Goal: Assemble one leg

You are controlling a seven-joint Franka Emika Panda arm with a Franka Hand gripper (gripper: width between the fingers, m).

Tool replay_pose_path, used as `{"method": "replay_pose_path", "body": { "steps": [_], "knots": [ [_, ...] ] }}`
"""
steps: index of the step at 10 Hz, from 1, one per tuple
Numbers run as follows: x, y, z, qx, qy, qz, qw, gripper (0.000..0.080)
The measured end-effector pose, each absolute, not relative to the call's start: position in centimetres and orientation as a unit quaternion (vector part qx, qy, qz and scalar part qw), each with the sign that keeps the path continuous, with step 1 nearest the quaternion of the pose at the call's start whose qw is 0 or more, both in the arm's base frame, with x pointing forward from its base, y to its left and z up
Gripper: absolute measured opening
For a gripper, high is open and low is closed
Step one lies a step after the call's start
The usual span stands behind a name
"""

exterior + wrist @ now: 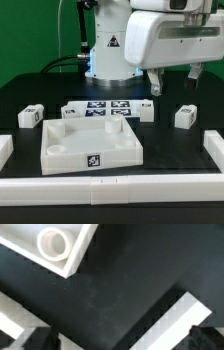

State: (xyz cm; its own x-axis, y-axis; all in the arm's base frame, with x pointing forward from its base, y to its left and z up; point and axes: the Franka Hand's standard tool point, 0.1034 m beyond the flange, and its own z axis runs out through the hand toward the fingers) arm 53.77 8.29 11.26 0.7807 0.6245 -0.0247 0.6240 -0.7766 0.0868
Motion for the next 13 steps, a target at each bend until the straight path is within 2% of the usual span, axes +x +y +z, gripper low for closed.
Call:
{"method": "replay_pose_path", "body": {
  "steps": [1, 9, 11, 12, 13],
  "knots": [
    [53.8, 8.3, 11.2, 0.944, 0.324, 0.003, 0.055, 0.0650],
    [53.7, 8.2, 11.2, 0.936, 0.348, 0.013, 0.053, 0.0650],
    [49.9, 6.1, 9.9, 0.894, 0.442, 0.054, 0.048, 0.0650],
    [48.5, 4.7, 9.0, 0.874, 0.482, 0.047, 0.046, 0.0650],
    [48.5, 3.1, 8.3, 0.841, 0.537, 0.036, 0.047, 0.0650]
  ]
}}
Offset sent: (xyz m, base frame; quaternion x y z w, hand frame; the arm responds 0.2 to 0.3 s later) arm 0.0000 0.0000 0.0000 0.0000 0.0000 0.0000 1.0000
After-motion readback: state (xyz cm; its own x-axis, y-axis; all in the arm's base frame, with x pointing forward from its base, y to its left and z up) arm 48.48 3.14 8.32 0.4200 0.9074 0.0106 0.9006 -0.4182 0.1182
